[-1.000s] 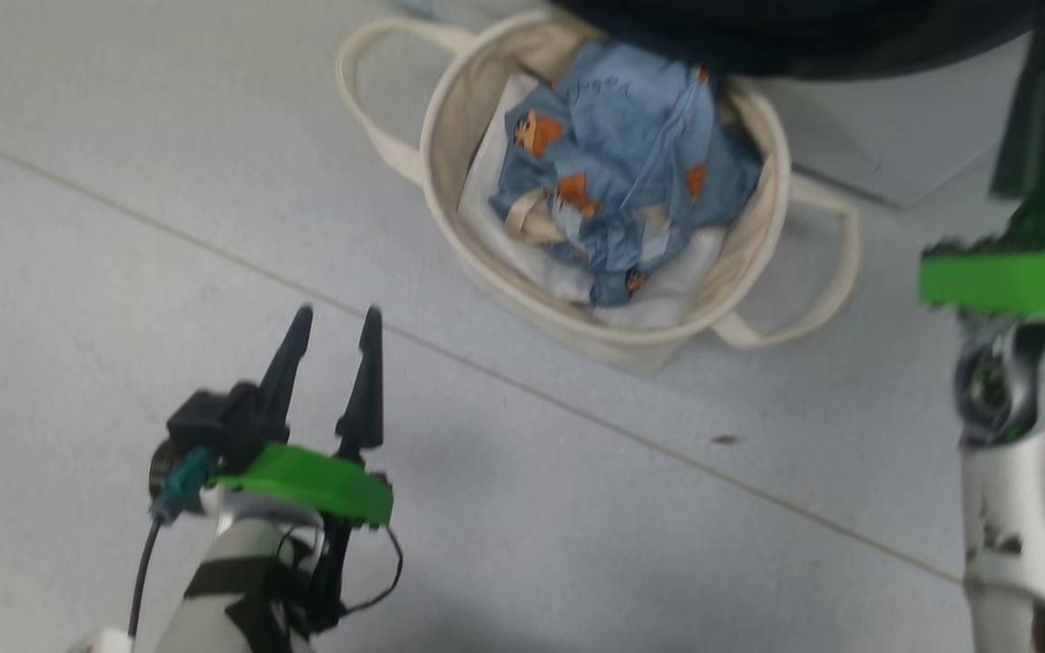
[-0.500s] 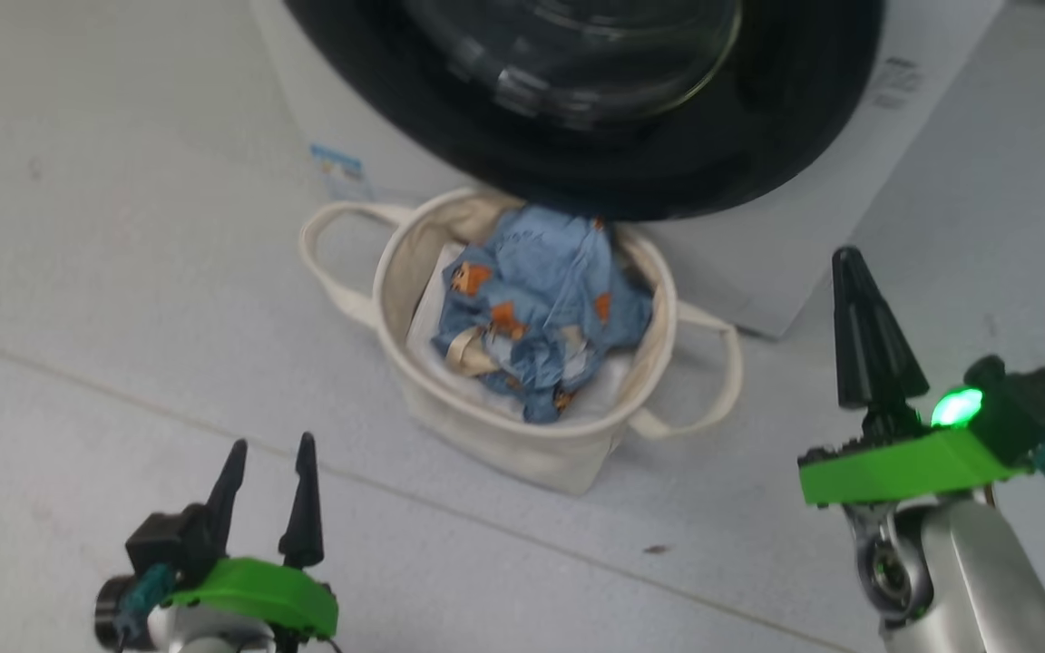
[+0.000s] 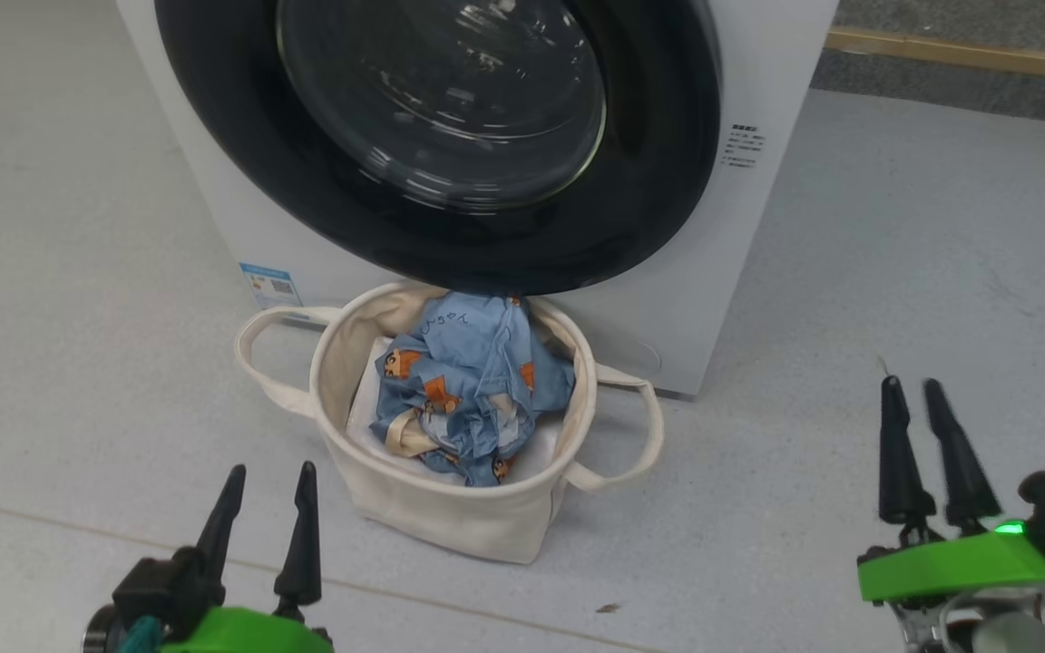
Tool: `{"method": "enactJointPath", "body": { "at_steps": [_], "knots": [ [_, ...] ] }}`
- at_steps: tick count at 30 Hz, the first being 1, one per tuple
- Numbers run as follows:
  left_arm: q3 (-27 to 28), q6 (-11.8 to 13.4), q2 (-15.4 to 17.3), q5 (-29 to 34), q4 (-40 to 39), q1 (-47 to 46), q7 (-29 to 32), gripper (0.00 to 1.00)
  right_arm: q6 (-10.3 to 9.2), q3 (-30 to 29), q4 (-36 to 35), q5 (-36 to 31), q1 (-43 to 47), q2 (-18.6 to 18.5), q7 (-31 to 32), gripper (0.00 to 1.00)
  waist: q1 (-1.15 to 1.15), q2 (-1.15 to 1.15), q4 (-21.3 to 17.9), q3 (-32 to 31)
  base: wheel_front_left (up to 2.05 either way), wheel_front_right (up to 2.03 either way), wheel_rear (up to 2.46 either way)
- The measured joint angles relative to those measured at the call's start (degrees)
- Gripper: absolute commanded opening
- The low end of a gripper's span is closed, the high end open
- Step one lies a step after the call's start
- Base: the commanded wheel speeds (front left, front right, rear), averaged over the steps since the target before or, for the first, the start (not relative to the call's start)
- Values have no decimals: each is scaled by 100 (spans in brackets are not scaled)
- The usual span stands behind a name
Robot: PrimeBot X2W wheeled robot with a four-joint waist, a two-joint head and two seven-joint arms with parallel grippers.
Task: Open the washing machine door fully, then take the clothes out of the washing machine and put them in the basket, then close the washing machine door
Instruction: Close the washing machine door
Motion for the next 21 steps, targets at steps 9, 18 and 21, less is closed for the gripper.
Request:
{"method": "enactJointPath", "body": {
  "at_steps": [9, 18, 21],
  "knots": [
    [-176, -178, 11, -11, -148, 260, 0, 100, 0, -218, 166, 91, 97, 19, 0, 100, 0, 0, -112, -71, 0, 0, 0],
    [-299, -179, 49, -101, 11, 279, 0, 100, 0, -222, 314, -11, 118, 35, 0, 100, 0, 0, -108, -141, 0, 0, 0],
    [-299, -179, 68, -120, 43, 279, 0, 100, 0, -223, 358, -11, 118, 37, 0, 100, 0, 0, -107, -165, 0, 0, 0]
  ]
}}
